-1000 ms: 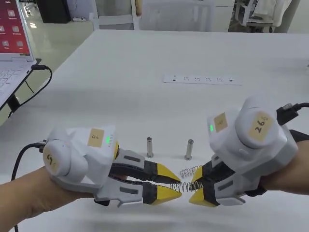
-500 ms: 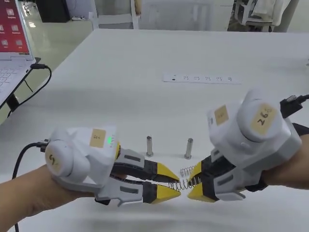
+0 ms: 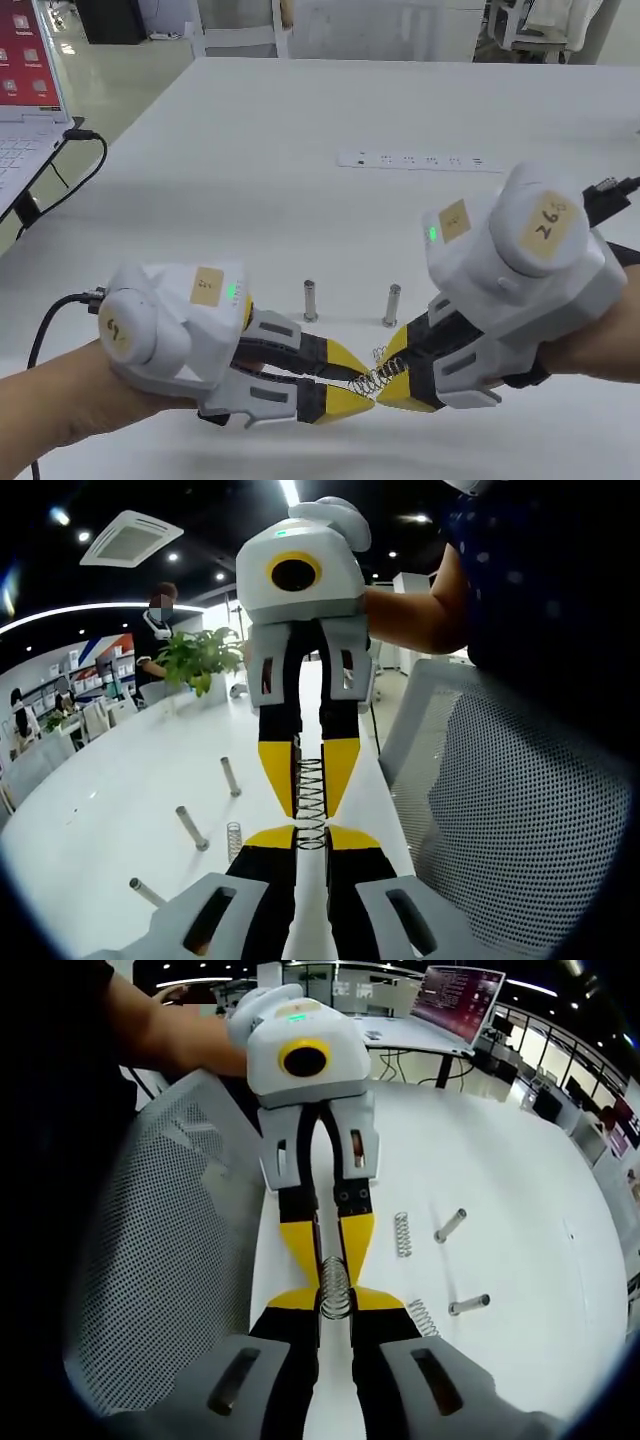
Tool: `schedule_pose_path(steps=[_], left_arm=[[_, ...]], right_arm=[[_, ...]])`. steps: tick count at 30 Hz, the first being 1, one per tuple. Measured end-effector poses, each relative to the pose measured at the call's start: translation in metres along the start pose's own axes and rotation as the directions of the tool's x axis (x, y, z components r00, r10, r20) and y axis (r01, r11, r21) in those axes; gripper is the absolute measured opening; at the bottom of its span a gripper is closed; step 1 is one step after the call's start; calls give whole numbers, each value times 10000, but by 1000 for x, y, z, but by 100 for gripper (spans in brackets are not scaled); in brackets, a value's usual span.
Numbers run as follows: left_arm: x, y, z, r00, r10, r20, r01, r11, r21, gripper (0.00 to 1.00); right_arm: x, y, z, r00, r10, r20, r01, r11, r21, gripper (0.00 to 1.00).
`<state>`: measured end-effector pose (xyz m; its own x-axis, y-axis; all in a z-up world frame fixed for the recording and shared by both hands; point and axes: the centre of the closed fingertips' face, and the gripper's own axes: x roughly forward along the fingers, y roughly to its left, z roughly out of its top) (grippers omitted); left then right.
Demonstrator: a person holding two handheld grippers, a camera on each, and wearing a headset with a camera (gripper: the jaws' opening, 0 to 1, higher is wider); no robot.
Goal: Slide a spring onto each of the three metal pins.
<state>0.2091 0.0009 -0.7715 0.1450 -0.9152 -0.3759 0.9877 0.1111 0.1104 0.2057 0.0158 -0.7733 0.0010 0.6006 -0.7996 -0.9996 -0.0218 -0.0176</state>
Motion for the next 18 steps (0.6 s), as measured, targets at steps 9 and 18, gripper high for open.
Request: schedule_pose_path(steps=[9,18], left_arm=[[1,-1,-1,10000,-39,-22,39,10000,-41,2],[3,-3,-1,9999,-113,-63,113,9999,-37,2]], right_arm=[[0,1,4,10000,65,-66,-65,10000,-46,8],[1,3,6,9996,154,-252,-158,9998,-158,8]])
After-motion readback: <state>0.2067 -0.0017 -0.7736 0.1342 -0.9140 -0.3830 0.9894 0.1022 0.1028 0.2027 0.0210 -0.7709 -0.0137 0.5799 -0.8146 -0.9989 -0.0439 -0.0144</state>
